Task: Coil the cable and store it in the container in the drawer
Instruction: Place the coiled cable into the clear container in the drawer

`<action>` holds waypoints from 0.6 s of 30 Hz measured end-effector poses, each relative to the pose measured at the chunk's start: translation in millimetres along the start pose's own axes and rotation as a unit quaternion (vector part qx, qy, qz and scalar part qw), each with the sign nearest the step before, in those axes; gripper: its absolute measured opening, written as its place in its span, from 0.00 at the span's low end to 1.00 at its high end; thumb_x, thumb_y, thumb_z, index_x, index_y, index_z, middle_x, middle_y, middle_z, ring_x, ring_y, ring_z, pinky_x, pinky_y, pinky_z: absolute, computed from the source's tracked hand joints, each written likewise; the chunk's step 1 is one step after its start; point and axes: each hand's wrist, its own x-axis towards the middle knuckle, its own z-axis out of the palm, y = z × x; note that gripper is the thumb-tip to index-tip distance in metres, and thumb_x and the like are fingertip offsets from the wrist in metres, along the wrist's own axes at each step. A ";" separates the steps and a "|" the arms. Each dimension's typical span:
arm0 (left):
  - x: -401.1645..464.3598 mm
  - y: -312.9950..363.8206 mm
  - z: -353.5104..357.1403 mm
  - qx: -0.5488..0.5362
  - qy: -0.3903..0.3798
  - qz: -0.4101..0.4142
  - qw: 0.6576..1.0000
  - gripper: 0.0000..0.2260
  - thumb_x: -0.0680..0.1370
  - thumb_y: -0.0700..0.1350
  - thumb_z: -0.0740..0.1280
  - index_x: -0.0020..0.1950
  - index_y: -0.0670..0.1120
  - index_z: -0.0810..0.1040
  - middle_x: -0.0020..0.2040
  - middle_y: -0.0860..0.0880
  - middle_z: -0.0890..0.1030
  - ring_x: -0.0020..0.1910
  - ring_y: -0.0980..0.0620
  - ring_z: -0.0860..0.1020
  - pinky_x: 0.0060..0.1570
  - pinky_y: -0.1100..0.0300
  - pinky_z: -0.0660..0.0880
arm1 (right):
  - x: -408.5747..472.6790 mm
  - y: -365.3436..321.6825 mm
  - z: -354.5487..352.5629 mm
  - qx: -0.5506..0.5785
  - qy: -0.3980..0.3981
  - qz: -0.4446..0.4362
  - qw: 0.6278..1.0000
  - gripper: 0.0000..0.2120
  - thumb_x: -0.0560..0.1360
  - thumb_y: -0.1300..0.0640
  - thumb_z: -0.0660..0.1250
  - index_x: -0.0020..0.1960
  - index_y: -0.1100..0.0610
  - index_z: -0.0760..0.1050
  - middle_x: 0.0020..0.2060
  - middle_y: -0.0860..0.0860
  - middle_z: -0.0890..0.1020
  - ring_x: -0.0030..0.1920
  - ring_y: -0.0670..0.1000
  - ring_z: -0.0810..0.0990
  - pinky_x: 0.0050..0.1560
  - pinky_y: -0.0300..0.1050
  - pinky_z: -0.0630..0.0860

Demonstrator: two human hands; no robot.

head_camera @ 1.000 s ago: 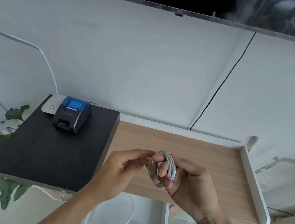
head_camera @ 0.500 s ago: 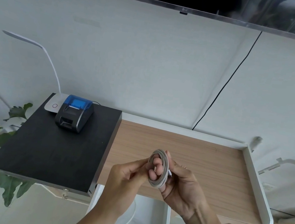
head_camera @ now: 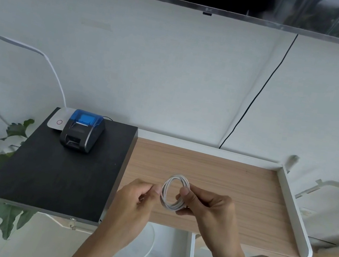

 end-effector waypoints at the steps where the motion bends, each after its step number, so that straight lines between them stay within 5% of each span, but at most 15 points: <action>1: -0.2 -0.5 -3.8 0.025 -0.016 -0.001 1.000 0.14 0.84 0.56 0.65 0.47 0.52 0.87 0.50 0.56 0.83 0.49 0.57 0.82 0.50 0.63 0.76 | 0.5 0.9 -1.7 -0.016 0.006 -0.003 1.000 0.05 0.78 0.57 0.76 0.52 0.54 0.91 0.37 0.51 0.92 0.37 0.54 0.91 0.48 0.52 0.88; 3: 0.8 -1.2 -11.5 0.073 -0.041 0.006 0.996 0.14 0.82 0.59 0.66 0.45 0.53 0.87 0.48 0.57 0.81 0.50 0.58 0.81 0.52 0.63 0.77 | 0.5 1.8 -4.4 -0.045 0.013 -0.016 0.999 0.05 0.79 0.56 0.76 0.51 0.52 0.91 0.36 0.50 0.91 0.36 0.52 0.91 0.45 0.47 0.85; 5: 2.7 0.1 -18.3 0.082 -0.056 -0.007 0.995 0.16 0.82 0.60 0.67 0.42 0.53 0.86 0.37 0.59 0.80 0.37 0.60 0.78 0.41 0.65 0.74 | 1.3 4.8 -4.5 -0.075 0.021 -0.036 0.996 0.05 0.79 0.56 0.76 0.51 0.52 0.91 0.35 0.49 0.91 0.35 0.50 0.91 0.42 0.42 0.83; 8: 5.7 0.5 -22.8 -0.145 -0.063 -0.135 0.978 0.15 0.83 0.50 0.70 0.42 0.43 0.87 0.29 0.53 0.77 0.26 0.58 0.72 0.27 0.65 0.67 | 2.1 9.1 -0.7 -0.112 0.030 -0.060 0.992 0.05 0.79 0.57 0.76 0.52 0.52 0.91 0.34 0.50 0.89 0.34 0.47 0.89 0.38 0.33 0.79; 12: 4.2 6.6 -17.8 -0.302 -0.021 -0.189 0.934 0.06 0.79 0.39 0.75 0.48 0.36 0.87 0.38 0.40 0.88 0.33 0.48 0.85 0.26 0.59 0.73 | 2.5 10.8 3.6 -0.127 0.024 -0.082 0.988 0.06 0.79 0.58 0.76 0.52 0.52 0.91 0.34 0.50 0.89 0.33 0.46 0.89 0.36 0.32 0.78; 15: -0.7 7.3 -7.0 -0.244 0.053 -0.134 0.959 0.03 0.78 0.38 0.77 0.46 0.39 0.87 0.37 0.42 0.90 0.34 0.44 0.88 0.29 0.55 0.78 | 2.7 11.0 5.5 -0.131 0.020 -0.086 0.987 0.06 0.79 0.58 0.76 0.53 0.52 0.91 0.35 0.49 0.89 0.32 0.45 0.89 0.35 0.31 0.77; 18: -7.2 -3.4 6.2 -0.070 0.136 0.013 0.988 0.07 0.77 0.43 0.78 0.41 0.46 0.84 0.32 0.52 0.88 0.30 0.52 0.86 0.29 0.56 0.81 | 2.8 9.9 7.2 -0.141 0.025 -0.099 0.985 0.07 0.79 0.59 0.76 0.52 0.50 0.91 0.35 0.47 0.89 0.32 0.45 0.89 0.34 0.32 0.78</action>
